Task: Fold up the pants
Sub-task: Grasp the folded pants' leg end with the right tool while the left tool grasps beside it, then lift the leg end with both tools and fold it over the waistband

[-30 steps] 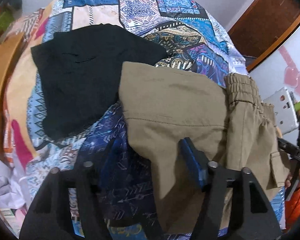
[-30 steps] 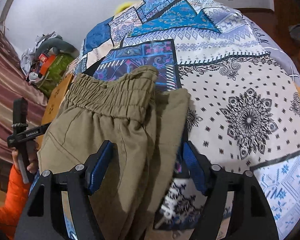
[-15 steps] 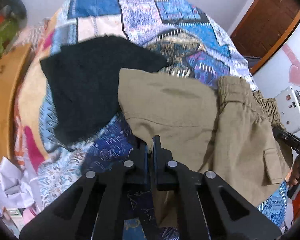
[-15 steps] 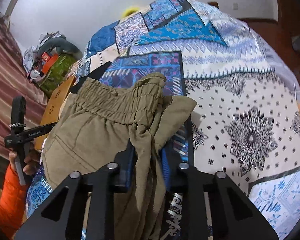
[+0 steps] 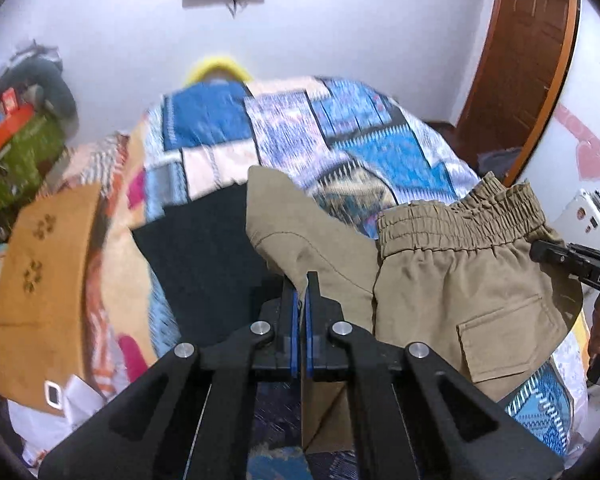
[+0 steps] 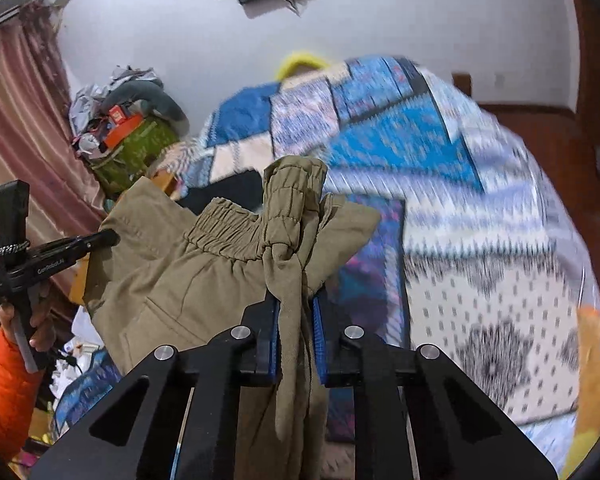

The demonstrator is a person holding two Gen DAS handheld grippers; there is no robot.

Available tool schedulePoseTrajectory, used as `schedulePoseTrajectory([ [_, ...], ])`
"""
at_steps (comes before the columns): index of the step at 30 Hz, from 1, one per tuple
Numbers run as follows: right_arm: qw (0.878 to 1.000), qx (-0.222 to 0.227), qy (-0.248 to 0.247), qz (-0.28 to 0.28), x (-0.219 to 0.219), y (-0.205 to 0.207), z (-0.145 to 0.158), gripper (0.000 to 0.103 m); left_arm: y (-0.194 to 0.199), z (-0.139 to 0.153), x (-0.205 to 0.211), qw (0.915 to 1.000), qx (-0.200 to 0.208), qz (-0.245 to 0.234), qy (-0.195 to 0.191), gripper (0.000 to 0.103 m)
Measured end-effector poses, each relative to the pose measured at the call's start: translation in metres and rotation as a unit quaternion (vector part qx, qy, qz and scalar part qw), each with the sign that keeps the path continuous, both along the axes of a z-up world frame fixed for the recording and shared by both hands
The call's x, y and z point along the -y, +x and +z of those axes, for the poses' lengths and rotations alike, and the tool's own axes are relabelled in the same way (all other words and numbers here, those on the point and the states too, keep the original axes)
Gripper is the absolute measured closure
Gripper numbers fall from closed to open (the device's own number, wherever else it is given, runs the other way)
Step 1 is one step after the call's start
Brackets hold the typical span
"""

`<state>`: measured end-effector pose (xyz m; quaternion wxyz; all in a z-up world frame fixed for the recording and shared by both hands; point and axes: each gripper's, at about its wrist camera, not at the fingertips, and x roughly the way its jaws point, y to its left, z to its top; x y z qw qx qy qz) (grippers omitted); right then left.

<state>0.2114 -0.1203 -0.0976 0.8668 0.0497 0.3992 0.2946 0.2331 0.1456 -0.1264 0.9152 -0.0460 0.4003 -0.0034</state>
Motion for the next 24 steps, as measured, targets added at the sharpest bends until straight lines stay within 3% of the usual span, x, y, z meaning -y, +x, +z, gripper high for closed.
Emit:
schedulePoseTrajectory([
  [6,0.999,0.04,-0.011,0.028,-0.039,0.03,0.026,0.091,0.013,0.019,-0.038,0.999,0.025,0.038,0.001,0.101],
  [17,0.993,0.089,-0.021,0.077,-0.128,0.088,0.052,0.092,0.045,0.02,-0.114,0.9932,0.042,0.108,0.002,0.101],
  [20,0.991,0.091,-0.027,0.093,-0.15,0.099,0.052,0.092,0.05,0.017,-0.131,0.9919,0.045,0.118,-0.012,0.101],
  [24,0.992,0.059,-0.02,0.111,-0.156,0.101,0.035,0.092,0.05,0.0,-0.142,0.9928,0.029,0.112,-0.031,0.101],
])
